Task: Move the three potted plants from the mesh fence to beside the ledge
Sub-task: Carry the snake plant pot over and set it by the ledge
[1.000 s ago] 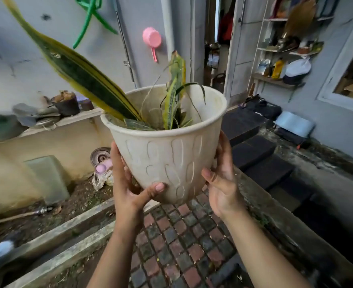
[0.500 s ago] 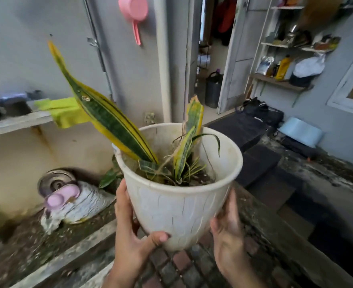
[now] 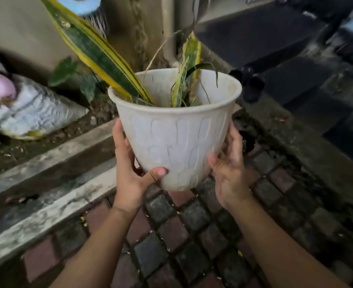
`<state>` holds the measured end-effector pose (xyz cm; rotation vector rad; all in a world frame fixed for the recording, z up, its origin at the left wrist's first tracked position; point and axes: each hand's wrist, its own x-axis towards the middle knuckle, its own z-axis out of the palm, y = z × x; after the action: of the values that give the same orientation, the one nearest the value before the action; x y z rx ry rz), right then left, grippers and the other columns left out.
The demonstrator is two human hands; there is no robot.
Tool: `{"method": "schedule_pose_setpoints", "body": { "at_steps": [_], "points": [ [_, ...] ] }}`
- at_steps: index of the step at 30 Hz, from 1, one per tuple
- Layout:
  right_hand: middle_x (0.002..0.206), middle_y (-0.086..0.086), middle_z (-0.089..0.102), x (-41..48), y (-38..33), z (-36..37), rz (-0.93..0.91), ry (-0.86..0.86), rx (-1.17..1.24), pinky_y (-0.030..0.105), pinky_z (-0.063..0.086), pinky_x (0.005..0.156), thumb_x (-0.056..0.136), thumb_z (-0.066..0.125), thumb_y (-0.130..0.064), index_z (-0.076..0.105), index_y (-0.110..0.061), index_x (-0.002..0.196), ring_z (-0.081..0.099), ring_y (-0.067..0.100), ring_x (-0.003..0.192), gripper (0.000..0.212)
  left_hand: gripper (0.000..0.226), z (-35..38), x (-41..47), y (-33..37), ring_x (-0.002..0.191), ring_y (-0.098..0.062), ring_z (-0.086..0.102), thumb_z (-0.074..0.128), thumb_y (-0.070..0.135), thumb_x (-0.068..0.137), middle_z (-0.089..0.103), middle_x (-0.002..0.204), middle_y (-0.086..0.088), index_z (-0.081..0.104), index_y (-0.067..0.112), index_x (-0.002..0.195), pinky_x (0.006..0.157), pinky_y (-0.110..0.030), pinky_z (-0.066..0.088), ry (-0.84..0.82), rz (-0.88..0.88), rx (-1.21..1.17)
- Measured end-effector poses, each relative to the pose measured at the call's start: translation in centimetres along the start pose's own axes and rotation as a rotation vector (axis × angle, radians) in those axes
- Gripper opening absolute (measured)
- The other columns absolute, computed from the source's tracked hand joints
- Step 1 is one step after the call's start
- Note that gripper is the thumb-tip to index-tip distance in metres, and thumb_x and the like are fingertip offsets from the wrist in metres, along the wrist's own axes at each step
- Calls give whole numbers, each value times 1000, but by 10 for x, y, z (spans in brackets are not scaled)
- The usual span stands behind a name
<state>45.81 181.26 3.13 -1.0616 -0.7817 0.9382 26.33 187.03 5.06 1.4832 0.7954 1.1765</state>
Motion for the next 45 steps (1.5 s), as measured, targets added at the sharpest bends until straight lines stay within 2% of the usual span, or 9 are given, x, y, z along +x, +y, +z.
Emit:
{"method": "schedule_pose_setpoints", "body": {
  "at_steps": [3,8,12,19,25,30,34,40,45],
  "points": [
    [146,-19,61,-1,65,-27,-5,29,-8,36,56,100,78,77,-25,38,-35,157,58,14,137,89,126,3,-8,-69,146,-36,47,87,30,58,43,160,-16,13,28,160,117,-62,43,-9,5,25],
    [155,-9,55,-1,148,-55,-73,114,4,36,55,102,71,85,-31,46,-42,150,56,17,139,89,142,7,-11,-153,151,-8,41,92,50,61,37,158,28,0,16,164,122,-38,44,-116,-16,77],
    [158,1,49,7,194,-71,-99,195,54,35,54,104,68,78,-28,44,-36,146,57,17,137,86,119,15,-3,-197,158,-24,33,82,35,66,25,172,-7,6,49,157,127,-52,35,-167,2,124],
    [153,-5,51,41,214,-107,-69,83,-29,31,54,108,75,85,3,44,-29,139,59,7,133,82,125,20,15,-225,163,-26,22,87,40,64,9,179,3,1,58,153,130,-59,26,-172,-27,223],
    [150,-5,52,43,229,-109,-49,169,25,44,46,116,84,68,25,47,-26,129,56,22,136,72,143,20,36,-229,159,-22,27,86,50,58,23,148,47,2,22,170,127,-60,30,-183,-15,381],
    [142,-16,55,46,236,-117,-44,148,27,29,52,106,81,65,29,49,-29,124,58,12,132,73,136,29,16,-239,161,-24,27,90,62,61,26,166,29,9,32,166,127,-61,32,-111,51,335],
    [142,-9,59,49,226,-121,-51,133,43,30,51,107,79,60,34,48,-23,126,56,18,137,74,133,40,10,-239,154,-9,37,92,23,62,30,153,51,13,10,168,124,-60,38,-50,57,297],
    [142,0,64,40,216,-141,-1,115,190,43,53,104,67,65,16,54,-19,115,64,15,122,61,122,58,-6,-251,149,-29,46,91,6,62,42,160,-13,21,41,155,120,-56,44,-17,7,215],
    [122,-12,75,38,215,-141,58,135,221,51,47,107,74,67,-2,58,-15,108,69,9,111,37,123,60,-14,-266,144,-8,49,87,7,62,41,157,-7,12,21,159,126,-49,38,-4,-38,199]
  ]
}}
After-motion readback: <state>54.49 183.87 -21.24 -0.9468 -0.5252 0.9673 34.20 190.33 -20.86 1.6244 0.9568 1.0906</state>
